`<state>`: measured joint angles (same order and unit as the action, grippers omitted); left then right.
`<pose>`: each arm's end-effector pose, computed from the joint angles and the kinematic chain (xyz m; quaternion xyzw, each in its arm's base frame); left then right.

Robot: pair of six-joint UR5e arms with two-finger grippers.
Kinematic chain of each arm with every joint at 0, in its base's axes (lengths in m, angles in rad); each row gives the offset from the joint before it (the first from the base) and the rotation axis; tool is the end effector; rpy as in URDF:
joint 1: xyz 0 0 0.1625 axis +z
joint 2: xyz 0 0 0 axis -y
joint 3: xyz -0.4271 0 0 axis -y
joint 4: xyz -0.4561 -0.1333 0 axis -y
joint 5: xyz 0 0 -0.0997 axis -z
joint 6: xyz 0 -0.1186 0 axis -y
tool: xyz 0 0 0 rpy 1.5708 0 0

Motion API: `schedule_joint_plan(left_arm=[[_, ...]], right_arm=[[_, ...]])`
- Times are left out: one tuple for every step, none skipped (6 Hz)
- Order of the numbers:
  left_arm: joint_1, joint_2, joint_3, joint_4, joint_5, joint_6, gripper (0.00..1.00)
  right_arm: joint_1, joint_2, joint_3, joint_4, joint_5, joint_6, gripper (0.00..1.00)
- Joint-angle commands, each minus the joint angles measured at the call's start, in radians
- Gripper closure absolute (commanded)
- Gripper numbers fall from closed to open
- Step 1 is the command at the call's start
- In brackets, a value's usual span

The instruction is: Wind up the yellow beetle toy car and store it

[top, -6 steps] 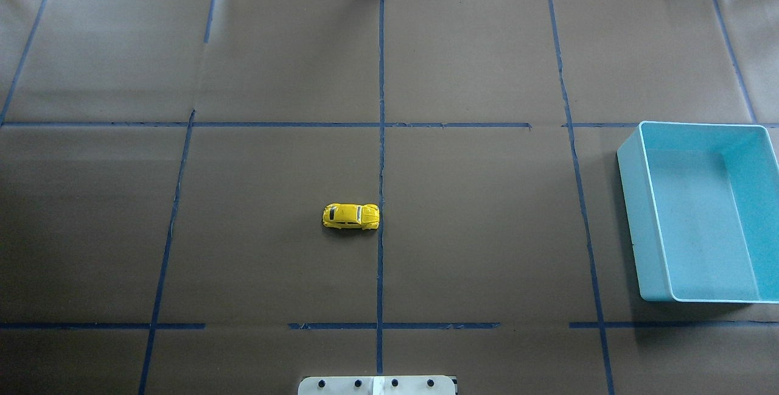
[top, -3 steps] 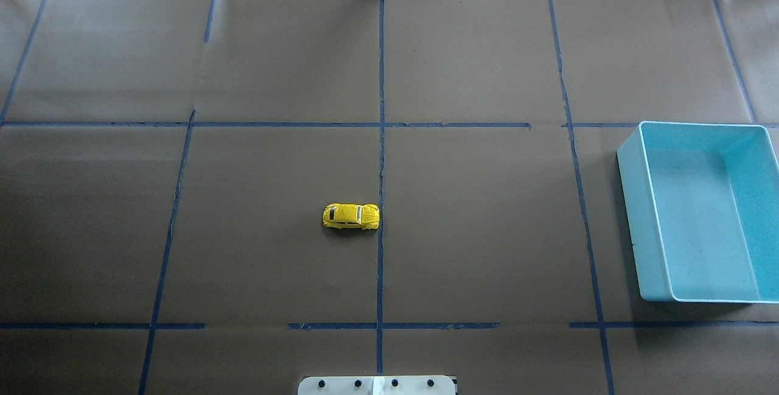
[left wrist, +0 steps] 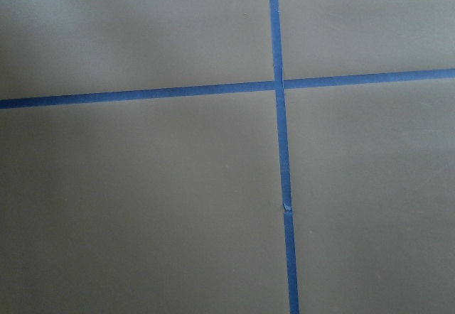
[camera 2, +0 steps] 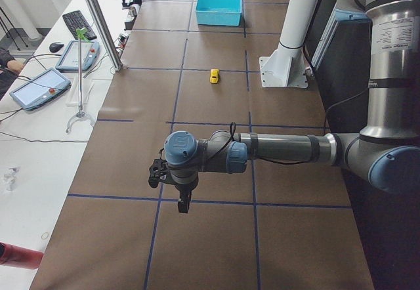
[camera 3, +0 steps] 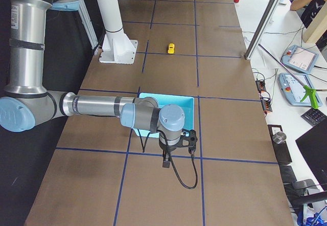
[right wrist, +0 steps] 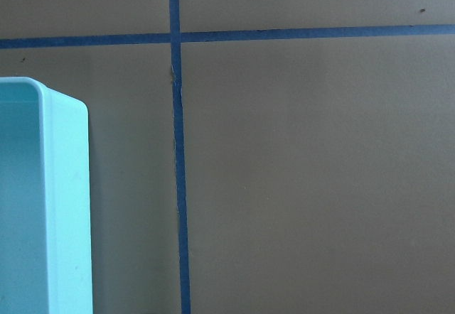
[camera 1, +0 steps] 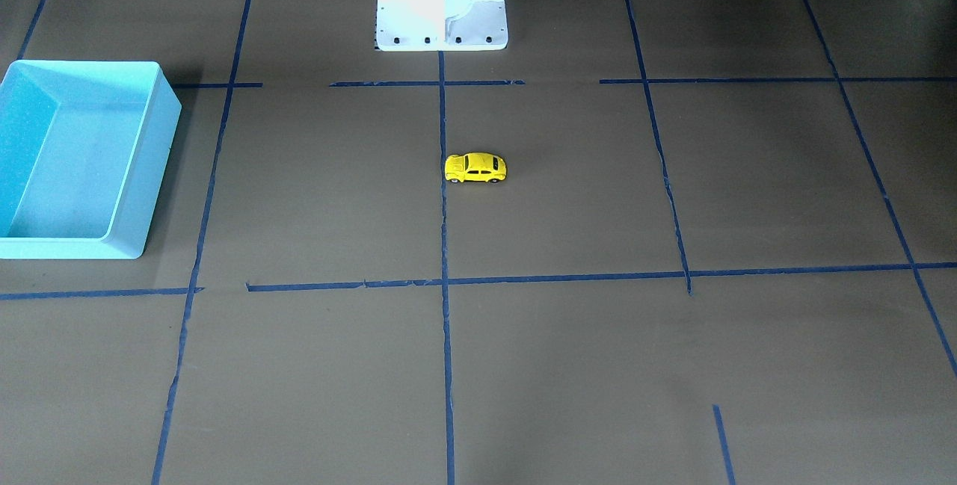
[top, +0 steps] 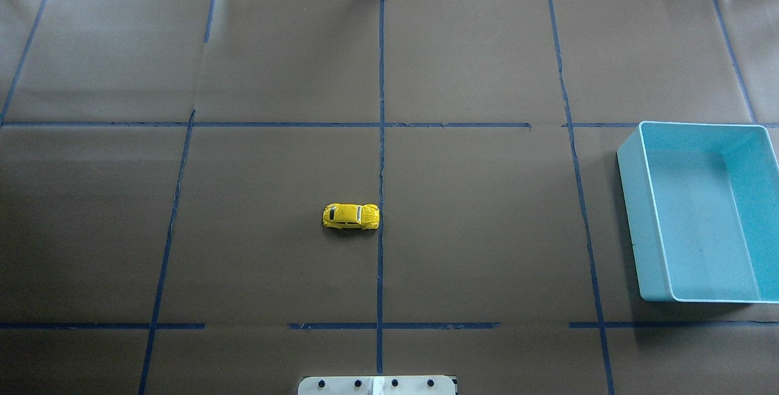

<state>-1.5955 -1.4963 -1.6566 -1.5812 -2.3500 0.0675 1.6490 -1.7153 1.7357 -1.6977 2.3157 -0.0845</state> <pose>-0.0629 -0.5244 0.6655 0.0275 0.3789 0.0239 0.9247 0.0906 -0.4788 0.6731 -0.0199 -0.3662 0.0164 0.9302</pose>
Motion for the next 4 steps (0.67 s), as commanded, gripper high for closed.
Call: schedule_joint_plan(left_arm=[[0.0, -0.001, 0.001, 0.0, 0.0, 0.002, 0.0], [0.0, -0.001, 0.003, 0.0, 0.002, 0.002, 0.0], [0.0, -0.001, -0.003, 0.0, 0.0, 0.002, 0.0], [0.0, -0.001, -0.021, 0.006, 0.002, 0.002, 0.0]], right_arm=[[0.0, -0.004, 0.001, -0.003, 0.004, 0.0, 0.0], [0.0, -0.006, 0.002, -0.003, 0.005, 0.0, 0.0], [0.0, -0.004, 0.001, -0.002, 0.005, 0.0, 0.0], [0.0, -0.004, 0.001, -0.002, 0.005, 0.0, 0.0]])
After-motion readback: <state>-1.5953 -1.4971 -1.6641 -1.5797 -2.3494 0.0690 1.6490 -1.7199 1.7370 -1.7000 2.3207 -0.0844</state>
